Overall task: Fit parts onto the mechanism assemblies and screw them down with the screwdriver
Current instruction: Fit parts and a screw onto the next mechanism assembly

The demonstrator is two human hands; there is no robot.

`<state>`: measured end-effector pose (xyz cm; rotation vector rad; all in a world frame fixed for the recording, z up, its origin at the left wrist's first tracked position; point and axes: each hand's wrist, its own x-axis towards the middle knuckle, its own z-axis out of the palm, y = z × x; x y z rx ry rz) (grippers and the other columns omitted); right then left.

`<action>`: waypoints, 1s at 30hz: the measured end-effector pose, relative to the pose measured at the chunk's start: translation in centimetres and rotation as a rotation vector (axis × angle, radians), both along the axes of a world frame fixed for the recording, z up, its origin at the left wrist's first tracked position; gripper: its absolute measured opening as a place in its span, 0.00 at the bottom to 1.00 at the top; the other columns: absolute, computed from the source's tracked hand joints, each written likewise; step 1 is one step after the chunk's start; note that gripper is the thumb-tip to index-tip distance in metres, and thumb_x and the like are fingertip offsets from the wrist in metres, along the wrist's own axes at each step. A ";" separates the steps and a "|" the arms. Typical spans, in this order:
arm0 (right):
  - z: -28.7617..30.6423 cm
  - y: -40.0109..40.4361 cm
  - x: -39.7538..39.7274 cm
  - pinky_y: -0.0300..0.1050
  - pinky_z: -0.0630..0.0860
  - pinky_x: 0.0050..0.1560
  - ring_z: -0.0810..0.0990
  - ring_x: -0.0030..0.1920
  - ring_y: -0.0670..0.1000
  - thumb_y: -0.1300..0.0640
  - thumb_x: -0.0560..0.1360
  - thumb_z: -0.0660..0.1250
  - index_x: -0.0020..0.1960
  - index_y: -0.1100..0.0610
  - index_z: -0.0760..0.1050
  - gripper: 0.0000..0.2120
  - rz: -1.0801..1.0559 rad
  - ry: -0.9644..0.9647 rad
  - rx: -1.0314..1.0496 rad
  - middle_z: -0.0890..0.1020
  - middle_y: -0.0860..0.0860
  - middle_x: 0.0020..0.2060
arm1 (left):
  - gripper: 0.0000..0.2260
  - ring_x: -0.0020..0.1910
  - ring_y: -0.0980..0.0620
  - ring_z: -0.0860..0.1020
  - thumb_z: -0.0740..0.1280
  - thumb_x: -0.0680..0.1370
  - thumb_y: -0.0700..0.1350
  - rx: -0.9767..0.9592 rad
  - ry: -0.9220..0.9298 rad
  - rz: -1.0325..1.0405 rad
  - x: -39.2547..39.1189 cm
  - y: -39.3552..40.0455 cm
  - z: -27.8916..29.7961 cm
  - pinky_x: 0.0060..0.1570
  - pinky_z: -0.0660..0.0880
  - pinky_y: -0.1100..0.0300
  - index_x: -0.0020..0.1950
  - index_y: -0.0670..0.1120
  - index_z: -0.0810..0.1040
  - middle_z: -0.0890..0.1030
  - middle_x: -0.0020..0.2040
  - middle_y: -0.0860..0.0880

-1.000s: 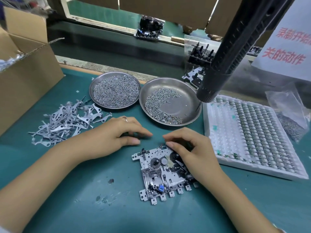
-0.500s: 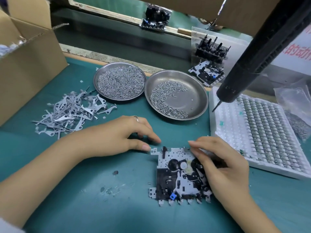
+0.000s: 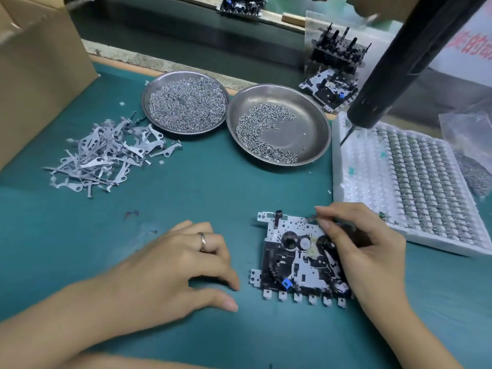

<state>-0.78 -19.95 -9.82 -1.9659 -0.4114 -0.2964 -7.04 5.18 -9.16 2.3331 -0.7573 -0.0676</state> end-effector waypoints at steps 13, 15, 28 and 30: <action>0.7 4.8 2.9 0.30 0.72 0.45 0.79 0.43 0.38 0.72 0.72 0.68 0.42 0.48 0.80 0.18 -0.010 0.139 0.080 0.81 0.44 0.40 | 0.04 0.41 0.58 0.78 0.71 0.71 0.53 -0.396 0.009 0.338 2.4 0.6 1.9 0.43 0.71 0.69 0.42 0.55 0.80 0.81 0.41 0.57; 1.0 5.9 4.2 0.31 0.73 0.48 0.79 0.44 0.40 0.71 0.72 0.68 0.44 0.50 0.80 0.15 0.003 0.151 0.075 0.81 0.44 0.41 | 0.04 0.38 0.61 0.79 0.73 0.67 0.51 -0.577 0.049 0.456 3.6 0.1 2.7 0.41 0.73 0.71 0.39 0.53 0.82 0.83 0.39 0.56; 1.4 4.8 4.2 0.29 0.72 0.46 0.81 0.45 0.41 0.69 0.71 0.71 0.44 0.53 0.81 0.12 0.034 0.091 0.141 0.84 0.48 0.42 | 0.11 0.35 0.58 0.80 0.76 0.62 0.44 -0.890 0.064 0.534 6.4 -5.4 1.8 0.40 0.77 0.66 0.42 0.50 0.81 0.84 0.37 0.51; 1.6 4.7 4.0 0.30 0.73 0.46 0.81 0.44 0.41 0.69 0.70 0.72 0.43 0.53 0.82 0.11 0.021 0.115 0.232 0.84 0.47 0.40 | 0.12 0.35 0.58 0.80 0.76 0.62 0.44 -0.895 0.040 0.559 6.3 -5.6 1.6 0.40 0.77 0.67 0.43 0.50 0.81 0.83 0.36 0.52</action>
